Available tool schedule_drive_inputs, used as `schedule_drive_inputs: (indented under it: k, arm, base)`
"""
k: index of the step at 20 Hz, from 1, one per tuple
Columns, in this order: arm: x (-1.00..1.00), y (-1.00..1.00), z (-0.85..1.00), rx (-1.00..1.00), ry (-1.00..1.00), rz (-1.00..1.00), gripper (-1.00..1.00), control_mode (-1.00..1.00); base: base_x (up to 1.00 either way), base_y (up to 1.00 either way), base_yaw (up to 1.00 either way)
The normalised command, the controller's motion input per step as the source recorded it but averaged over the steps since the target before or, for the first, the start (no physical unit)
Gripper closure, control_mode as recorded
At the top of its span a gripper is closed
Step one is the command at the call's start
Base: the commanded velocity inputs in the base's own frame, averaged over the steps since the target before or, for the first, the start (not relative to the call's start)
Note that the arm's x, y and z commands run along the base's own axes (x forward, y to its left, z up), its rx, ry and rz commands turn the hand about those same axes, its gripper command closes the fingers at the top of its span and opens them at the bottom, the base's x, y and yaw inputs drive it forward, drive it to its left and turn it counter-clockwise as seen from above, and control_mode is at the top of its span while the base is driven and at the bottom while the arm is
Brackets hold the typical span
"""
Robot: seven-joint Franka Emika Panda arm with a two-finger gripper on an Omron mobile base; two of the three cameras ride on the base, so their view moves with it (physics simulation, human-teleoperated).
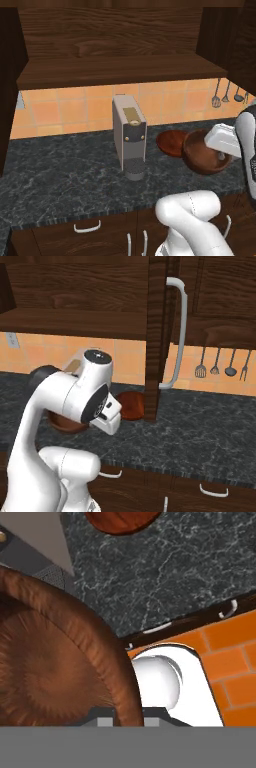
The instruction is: Pick up the bowls on the counter and stack them on top of one another in the open cabinet. Place the smaller bowl on top of the larger bowl.
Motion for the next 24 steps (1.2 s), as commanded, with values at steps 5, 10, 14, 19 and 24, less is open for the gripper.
schedule_drive_inputs:
  k: [5, 10, 14, 19, 24]
  arm:
    - [0.7, -0.13, 0.01, -0.22, 0.17, -0.25, 1.0, -1.0]
    - [0.91, 0.0, -0.16, -0.1, 0.17, -0.25, 1.0, -1.0]
    - [0.84, -0.04, -0.66, 0.0, 0.0, -0.22, 1.0, -1.0]
    - [0.54, -0.18, -0.97, 0.03, -0.04, -0.13, 1.0, -1.0]
    - [0.25, -0.19, -0.31, 0.02, -0.1, -0.15, 1.0, -1.0]
  base:
    - [0.0, 0.0, 0.0]
    - [0.0, 0.0, 0.0]
    - [0.0, 0.0, 0.0]
    - [0.0, 0.0, 0.0]
    - [0.0, 0.0, 0.0]
